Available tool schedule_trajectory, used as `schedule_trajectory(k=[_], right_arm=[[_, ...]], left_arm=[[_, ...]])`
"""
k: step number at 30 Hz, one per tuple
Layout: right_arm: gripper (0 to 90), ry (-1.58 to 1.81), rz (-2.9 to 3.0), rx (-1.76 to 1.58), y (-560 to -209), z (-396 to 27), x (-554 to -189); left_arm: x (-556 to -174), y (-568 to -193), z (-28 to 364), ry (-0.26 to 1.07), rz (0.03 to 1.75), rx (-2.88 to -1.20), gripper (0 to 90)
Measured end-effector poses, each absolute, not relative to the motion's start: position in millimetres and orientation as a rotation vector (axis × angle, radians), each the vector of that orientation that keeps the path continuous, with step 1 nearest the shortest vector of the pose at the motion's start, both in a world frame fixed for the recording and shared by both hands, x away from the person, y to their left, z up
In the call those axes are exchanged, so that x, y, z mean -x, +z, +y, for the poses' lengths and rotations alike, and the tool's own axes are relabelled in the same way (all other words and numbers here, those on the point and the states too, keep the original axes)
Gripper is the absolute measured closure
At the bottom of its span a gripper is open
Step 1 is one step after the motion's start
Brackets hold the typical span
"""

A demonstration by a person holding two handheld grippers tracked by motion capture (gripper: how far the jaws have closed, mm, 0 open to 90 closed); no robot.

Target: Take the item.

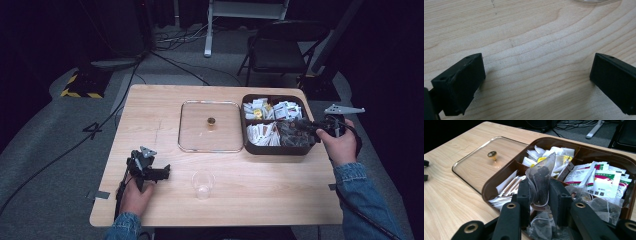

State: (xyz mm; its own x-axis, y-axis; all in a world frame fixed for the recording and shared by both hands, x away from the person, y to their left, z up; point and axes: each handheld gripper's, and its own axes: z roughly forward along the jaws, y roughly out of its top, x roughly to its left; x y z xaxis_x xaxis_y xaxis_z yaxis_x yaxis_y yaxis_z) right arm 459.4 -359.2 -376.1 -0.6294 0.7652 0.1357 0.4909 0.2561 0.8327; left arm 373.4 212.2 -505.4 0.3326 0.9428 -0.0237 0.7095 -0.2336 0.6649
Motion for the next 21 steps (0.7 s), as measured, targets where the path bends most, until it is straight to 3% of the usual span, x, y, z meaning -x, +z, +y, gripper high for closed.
schedule_trajectory(k=[21], right_arm=[[71.8, 1.385, 2.367, -0.951, -333.4, -286.7, -415.2]], left_arm=[[-372.5, -505.4, 212.0, 0.525, 1.449, -2.022, 0.4]])
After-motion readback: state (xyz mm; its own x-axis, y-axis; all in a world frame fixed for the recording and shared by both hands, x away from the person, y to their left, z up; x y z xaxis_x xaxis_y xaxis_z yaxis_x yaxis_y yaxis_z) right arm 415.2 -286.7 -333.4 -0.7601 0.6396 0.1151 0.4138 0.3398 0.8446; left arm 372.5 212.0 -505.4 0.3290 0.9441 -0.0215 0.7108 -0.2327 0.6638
